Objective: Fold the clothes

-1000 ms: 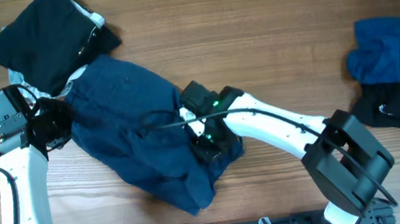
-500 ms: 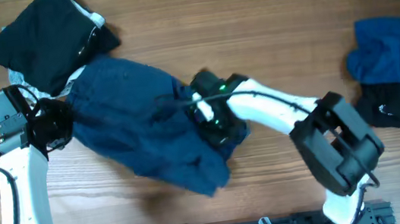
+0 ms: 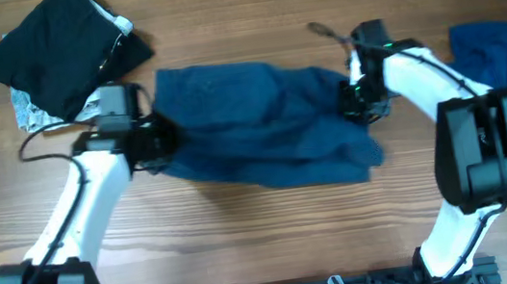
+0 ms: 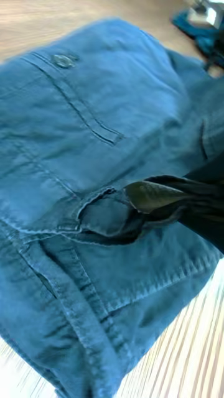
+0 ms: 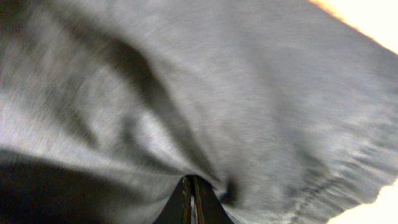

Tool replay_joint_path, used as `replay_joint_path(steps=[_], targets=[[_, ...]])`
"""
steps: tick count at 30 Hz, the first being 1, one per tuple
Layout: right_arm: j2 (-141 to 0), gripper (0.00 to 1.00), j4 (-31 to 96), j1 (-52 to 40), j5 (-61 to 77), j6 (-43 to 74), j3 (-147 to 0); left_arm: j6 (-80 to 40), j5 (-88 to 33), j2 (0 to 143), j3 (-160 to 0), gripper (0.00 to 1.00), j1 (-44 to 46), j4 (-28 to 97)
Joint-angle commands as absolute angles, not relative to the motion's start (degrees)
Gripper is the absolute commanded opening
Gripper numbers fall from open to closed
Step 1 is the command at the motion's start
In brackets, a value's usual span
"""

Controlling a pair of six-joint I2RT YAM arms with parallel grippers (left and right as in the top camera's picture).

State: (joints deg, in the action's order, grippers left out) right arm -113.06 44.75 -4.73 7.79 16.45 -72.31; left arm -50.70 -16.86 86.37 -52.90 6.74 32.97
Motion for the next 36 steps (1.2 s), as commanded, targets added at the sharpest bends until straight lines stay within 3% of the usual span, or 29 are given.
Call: replay_joint_path(steps=[1,4,6,7,8,9,10,12,18,27,30,33,36], targets=[[-115.13,0.04,46.35,1.45,0.99,18.00,-78.50,-57.45,-15.90,87.44,-53.58,0.09,16.32,29.26],[-115.09,0.04,52.56,4.80,0.86,18.04,-88.47,-60.73,-13.39,87.46,-53.58,0.11,24.23,24.32],[-114.52,0.04,61.36,5.32,0.86,17.65,-96.53,-60.20,-10.72,87.44,-53.60,0.20,26.55,23.09],[-113.62,0.10,67.81,5.26,1.21,16.47,-101.56,-57.84,-10.33,87.37,-53.74,0.27,26.46,23.09],[-112.16,0.25,73.41,5.08,1.32,16.49,-105.43,-55.24,-10.37,87.31,-54.35,0.43,25.80,23.70],[-110.43,0.54,77.19,4.93,1.58,16.49,-107.11,-54.17,-10.35,86.96,-55.27,0.59,25.17,24.95],[-108.90,1.00,79.24,4.93,2.24,16.51,-107.24,-54.19,-10.39,86.52,-55.64,0.72,24.69,25.96],[-106.78,1.00,86.08,4.93,5.02,16.58,-107.24,-54.22,-10.35,85.62,-55.66,0.84,23.53,28.91],[-106.69,1.00,85.86,4.75,6.85,21.15,-100.29,-54.22,-12.38,85.95,-55.51,0.96,22.46,36.91],[-98.87,1.00,86.43,4.75,3.36,28.45,-96.71,-54.13,-18.44,91.85,-55.40,0.99,25.87,38.13],[-96.25,1.00,86.41,4.73,3.22,28.49,-92.18,-52.38,-20.91,95.37,-55.40,0.95,26.15,34.46],[-92.95,1.00,81.47,4.73,9.67,28.64,-81.08,-51.22,-21.19,97.60,-55.40,0.85,26.15,34.00],[-90.52,1.00,76.58,4.73,14.04,30.33,-72.16,-50.94,-21.15,97.62,-55.40,0.56,26.09,32.73]])
